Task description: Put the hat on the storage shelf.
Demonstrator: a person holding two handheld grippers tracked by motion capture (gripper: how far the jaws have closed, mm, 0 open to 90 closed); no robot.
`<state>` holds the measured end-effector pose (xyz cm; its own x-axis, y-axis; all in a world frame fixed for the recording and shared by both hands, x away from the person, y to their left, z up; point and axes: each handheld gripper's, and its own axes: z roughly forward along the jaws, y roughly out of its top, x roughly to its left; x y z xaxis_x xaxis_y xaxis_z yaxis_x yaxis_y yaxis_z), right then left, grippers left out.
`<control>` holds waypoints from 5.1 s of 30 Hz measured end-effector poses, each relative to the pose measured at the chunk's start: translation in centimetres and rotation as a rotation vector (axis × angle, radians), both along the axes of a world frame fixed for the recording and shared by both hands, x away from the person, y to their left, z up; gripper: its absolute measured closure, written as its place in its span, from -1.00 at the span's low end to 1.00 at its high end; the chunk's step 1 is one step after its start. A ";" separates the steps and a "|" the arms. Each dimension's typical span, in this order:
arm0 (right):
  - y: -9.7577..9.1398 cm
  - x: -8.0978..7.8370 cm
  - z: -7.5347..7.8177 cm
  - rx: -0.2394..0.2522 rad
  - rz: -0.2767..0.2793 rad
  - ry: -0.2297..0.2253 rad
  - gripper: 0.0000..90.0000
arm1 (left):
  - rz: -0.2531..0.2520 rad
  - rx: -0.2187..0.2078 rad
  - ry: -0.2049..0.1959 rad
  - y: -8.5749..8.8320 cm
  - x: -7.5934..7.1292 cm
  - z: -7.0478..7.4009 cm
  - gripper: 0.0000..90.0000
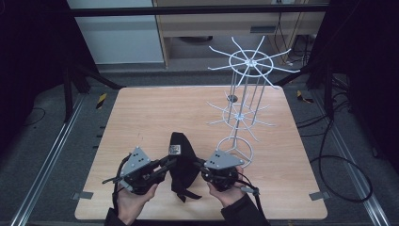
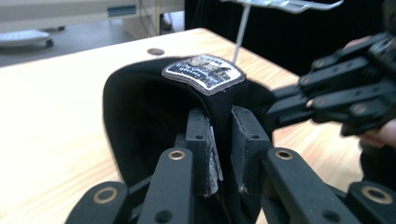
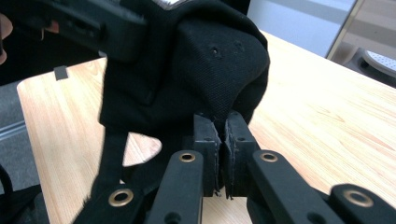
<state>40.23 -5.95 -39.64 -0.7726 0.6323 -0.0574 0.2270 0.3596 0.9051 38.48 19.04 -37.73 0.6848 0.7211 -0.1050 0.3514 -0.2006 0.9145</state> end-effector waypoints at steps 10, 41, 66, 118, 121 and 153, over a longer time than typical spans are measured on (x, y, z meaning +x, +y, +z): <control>5.3 0.7 0.1 -0.065 0.029 0.010 0.79 | 0.088 0.013 0.063 4.6 -0.4 -2.0 0.73; -3.6 0.6 -6.8 0.008 -0.109 0.112 -0.13 | 0.315 0.159 0.253 11.0 2.8 -8.4 0.51; -8.1 0.1 -6.1 0.049 -0.217 0.095 -0.12 | 0.333 0.222 0.145 10.6 3.0 -5.9 -0.17; -19.2 1.4 -8.1 0.043 -0.465 0.145 0.03 | 0.298 0.296 0.278 7.1 12.5 -6.2 0.80; -19.2 1.4 -8.2 0.041 -0.466 0.146 0.03 | 0.307 0.285 0.253 7.2 12.1 -5.9 0.87; -19.4 1.3 -8.1 0.029 -0.478 0.121 0.02 | 0.180 -0.054 -0.068 6.7 5.1 2.7 0.90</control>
<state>41.49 -25.38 -47.76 -0.3957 0.9176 0.0378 0.4649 0.1646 0.8699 43.63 25.70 -35.02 0.5519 0.8273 -0.1047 0.3146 -0.0903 0.9449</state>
